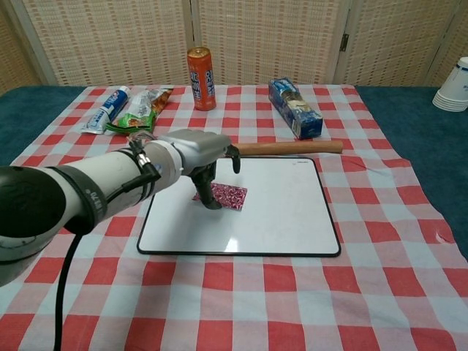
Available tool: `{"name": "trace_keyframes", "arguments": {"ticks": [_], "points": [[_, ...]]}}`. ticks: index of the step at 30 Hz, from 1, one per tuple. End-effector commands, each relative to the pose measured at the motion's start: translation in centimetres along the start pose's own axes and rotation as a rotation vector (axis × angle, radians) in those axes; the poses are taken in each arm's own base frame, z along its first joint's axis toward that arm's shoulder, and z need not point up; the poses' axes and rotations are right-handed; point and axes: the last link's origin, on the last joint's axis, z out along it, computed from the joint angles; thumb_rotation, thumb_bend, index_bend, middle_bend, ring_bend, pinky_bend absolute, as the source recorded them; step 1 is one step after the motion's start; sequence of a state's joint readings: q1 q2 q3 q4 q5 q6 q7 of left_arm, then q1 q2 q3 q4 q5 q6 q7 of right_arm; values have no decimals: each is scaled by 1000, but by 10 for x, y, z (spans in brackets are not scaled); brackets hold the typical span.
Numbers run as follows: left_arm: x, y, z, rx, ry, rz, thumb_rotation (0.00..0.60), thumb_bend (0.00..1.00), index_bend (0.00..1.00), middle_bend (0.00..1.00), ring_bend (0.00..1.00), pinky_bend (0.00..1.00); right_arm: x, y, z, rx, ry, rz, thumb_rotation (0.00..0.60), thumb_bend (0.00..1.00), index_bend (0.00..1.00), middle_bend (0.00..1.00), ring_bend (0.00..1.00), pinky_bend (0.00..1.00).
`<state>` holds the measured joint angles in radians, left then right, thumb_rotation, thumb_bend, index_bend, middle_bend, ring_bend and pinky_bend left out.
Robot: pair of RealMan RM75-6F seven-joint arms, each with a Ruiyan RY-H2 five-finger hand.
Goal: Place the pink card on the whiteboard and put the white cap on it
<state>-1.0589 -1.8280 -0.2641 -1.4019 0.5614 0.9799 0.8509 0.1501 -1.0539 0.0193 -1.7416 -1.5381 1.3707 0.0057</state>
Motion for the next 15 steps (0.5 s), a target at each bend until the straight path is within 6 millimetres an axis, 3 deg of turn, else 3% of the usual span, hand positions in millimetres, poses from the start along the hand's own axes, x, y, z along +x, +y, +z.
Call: {"name": "trace_keyframes", "arguments": {"ticks": [1, 7, 13, 15], "points": [[2, -3, -2, 1, 7, -10, 600, 207, 255, 916, 994, 975, 0, -1, 0, 1, -1, -1, 600, 44, 0, 5, 0, 1], [8, -15, -7, 16, 39, -21, 600, 199, 257, 918, 994, 977, -1, -1, 1, -1, -3, -5, 600, 44, 0, 5, 0, 1], [13, -63, -16, 105, 78, -18, 600, 217, 355, 943, 1000, 986, -2, -2, 2, 3, -5, -12, 600, 44, 0, 5, 0, 1], [13, -67, -16, 110, 76, -18, 600, 221, 374, 949, 1000, 988, -3, -3, 2, 3, -6, -13, 600, 44, 0, 5, 0, 1]]}}
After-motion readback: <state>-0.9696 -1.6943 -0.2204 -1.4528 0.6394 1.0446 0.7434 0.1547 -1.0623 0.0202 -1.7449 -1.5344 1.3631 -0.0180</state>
